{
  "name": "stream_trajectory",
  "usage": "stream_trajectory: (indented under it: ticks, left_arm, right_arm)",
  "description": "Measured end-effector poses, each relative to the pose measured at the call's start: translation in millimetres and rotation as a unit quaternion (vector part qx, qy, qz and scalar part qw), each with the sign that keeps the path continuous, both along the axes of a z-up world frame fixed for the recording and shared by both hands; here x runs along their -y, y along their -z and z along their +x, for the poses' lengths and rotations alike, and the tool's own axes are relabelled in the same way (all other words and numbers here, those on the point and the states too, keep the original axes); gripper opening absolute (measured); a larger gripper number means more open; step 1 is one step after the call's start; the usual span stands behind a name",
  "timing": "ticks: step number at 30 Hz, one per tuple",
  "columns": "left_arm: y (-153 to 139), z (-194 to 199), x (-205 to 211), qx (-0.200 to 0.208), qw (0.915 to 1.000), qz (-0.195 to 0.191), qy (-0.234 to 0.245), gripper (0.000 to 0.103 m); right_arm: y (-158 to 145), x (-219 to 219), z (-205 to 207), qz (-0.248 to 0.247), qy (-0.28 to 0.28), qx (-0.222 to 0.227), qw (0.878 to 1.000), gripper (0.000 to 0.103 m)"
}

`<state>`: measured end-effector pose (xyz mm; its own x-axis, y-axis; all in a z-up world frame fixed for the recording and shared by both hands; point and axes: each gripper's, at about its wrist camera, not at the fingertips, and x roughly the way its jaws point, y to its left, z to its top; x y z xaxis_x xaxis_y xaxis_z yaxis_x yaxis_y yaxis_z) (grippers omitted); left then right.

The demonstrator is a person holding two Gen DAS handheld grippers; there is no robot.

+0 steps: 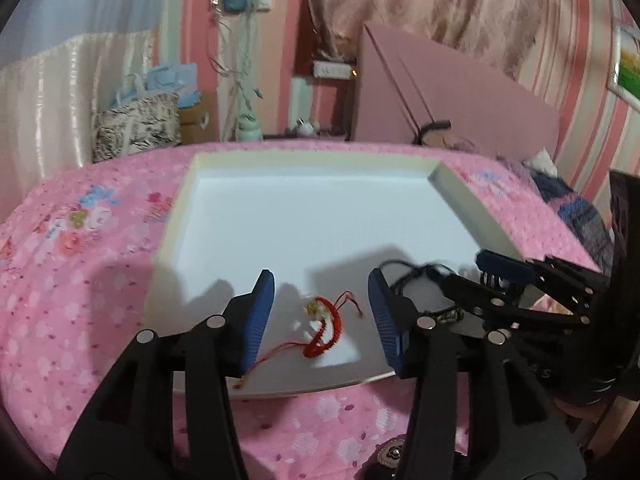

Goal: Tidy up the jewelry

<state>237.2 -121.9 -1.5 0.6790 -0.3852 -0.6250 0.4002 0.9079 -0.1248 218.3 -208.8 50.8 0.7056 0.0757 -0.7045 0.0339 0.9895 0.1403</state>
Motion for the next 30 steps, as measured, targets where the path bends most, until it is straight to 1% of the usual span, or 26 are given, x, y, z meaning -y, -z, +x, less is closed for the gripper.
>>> stream_trajectory:
  ticks: [2, 3, 4, 5, 7, 8, 10, 12, 14, 18, 19, 21, 23, 25, 26, 28, 30]
  left_arm:
    - [-16.2, -4.2, -12.0, 0.005, 0.9998, -0.018, -0.006, 0.048]
    - [-23.5, -7.0, -17.9, 0.011, 0.9996, -0.021, -0.014, 0.048]
    - [-36.2, -12.9, -28.9, 0.023, 0.9991, -0.022, -0.029, 0.049]
    - [-43.8, -17.3, -37.1, 0.03, 0.9986, -0.022, -0.037, 0.05]
    - [-56.3, -28.3, -53.9, 0.044, 0.9974, -0.017, -0.055, 0.052]
    - [-61.6, -40.7, -67.5, 0.056, 0.996, -0.009, -0.069, 0.053]
    - [-62.7, -61.1, -85.6, 0.069, 0.9938, -0.006, -0.087, 0.055]
    - [-55.6, -88.6, -106.0, 0.076, 0.9917, 0.0, -0.103, 0.057]
    - [-38.8, -118.6, -122.9, 0.077, 0.9892, 0.015, -0.124, 0.057]
    - [-9.5, -159.7, -140.8, 0.073, 0.9868, 0.038, -0.14, 0.057]
    - [-4.5, -165.4, -143.0, 0.072, 0.9869, 0.038, -0.139, 0.057]
    - [9.5, -176.2, -148.0, 0.059, 0.9883, 0.041, -0.135, 0.057]
    - [16.6, -183.2, -153.9, 0.049, 0.9892, 0.04, -0.132, 0.057]
    - [13.8, -188.3, -161.7, 0.053, 0.9891, 0.027, -0.135, 0.058]
    - [12.2, -189.7, -161.9, 0.055, 0.989, 0.026, -0.135, 0.059]
    - [16.1, -192.0, -161.1, 0.052, 0.989, 0.034, -0.134, 0.06]
    - [17.4, -194.0, -160.3, 0.052, 0.9891, 0.038, -0.133, 0.06]
  right_arm:
    - [-15.6, 4.6, -8.2, -0.003, 0.006, 0.014, 1.0, 0.049]
    - [-28.8, 9.5, -17.6, -0.004, 0.01, 0.026, 1.0, 0.049]
    - [-36.2, 13.4, -23.5, -0.005, 0.014, 0.033, 0.999, 0.049]
    - [-47.2, 20.5, -36.0, -0.007, 0.021, 0.045, 0.999, 0.05]
    - [-58.8, 30.9, -55.9, -0.013, 0.031, 0.059, 0.998, 0.05]
    - [-64.5, 38.6, -73.2, -0.018, 0.042, 0.07, 0.997, 0.051]
    - [-66.5, 48.6, -97.9, -0.014, 0.06, 0.077, 0.995, 0.052]
    - [-62.9, 54.3, -127.3, 0.001, 0.078, 0.077, 0.994, 0.055]
    - [-55.8, 49.4, -151.2, 0.003, 0.075, 0.074, 0.994, 0.055]
    - [-33.6, 32.4, -192.8, 0.011, 0.073, 0.06, 0.995, 0.055]
    - [-30.1, 29.9, -199.4, 0.012, 0.072, 0.058, 0.996, 0.055]
    - [-22.5, 24.6, -211.3, 0.009, 0.073, 0.053, 0.996, 0.055]
    - [-17.0, 23.2, -218.1, 0.005, 0.073, 0.05, 0.996, 0.055]
    - [-12.2, 20.7, -220.9, 0.002, 0.073, 0.043, 0.996, 0.055]
    - [-11.3, 20.5, -222.1, 0.003, 0.073, 0.041, 0.996, 0.055]
    - [-13.1, 21.7, -225.3, 0.006, 0.079, 0.048, 0.996, 0.055]
    - [-11.6, 20.6, -226.4, 0.007, 0.08, 0.045, 0.996, 0.055]
